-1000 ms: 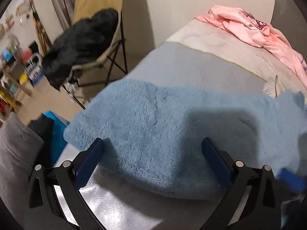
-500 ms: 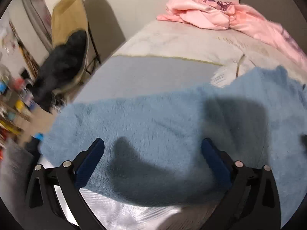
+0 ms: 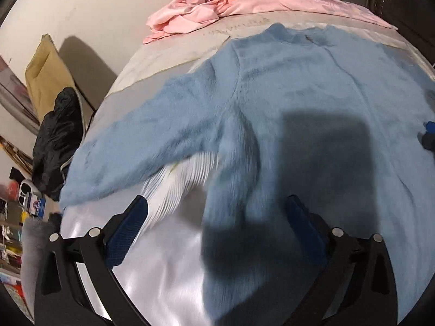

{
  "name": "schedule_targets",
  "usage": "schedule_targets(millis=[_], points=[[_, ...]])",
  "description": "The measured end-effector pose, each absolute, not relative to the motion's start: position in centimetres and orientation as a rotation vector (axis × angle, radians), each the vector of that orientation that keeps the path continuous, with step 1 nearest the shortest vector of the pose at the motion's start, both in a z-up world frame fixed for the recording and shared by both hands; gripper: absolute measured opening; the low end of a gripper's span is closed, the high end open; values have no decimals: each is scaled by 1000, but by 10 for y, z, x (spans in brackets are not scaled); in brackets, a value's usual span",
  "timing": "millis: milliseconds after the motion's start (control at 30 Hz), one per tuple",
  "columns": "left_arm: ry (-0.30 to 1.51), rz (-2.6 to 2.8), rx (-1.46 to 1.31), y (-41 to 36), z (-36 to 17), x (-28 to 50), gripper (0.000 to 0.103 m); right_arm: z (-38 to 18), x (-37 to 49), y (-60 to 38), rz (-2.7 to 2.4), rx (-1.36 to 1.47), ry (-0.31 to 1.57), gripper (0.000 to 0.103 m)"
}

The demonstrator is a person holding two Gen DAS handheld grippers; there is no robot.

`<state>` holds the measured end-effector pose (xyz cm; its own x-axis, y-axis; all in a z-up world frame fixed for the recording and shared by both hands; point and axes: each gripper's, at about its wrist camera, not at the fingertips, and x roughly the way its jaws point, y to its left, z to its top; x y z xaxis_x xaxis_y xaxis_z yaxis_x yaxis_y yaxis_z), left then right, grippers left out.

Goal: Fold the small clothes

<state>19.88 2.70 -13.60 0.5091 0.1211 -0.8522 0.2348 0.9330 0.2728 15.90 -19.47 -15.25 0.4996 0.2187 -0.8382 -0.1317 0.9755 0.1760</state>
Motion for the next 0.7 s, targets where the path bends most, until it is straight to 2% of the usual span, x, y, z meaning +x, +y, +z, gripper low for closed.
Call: schedule_targets(millis=[133, 200, 300, 500, 667, 700], points=[[1074, -153, 424, 32, -139, 148, 99, -145, 101, -182, 313, -5, 1065, 48], [999, -114, 444, 39, -143, 119, 99, -161, 74, -179, 339, -16, 1120, 53], [1008, -105, 430, 42, -141, 109, 99, -153, 52, -179, 317, -74, 1062, 57], [979, -149, 305, 29, -112, 151, 99, -139, 76, -301, 69, 381, 992, 56], [1115, -141, 331, -9, -152, 197, 99, -141, 69, -407, -157, 591, 900, 56], [1097, -136, 293, -12, -149, 203, 99, -140, 61, -427, -206, 647, 879, 56]])
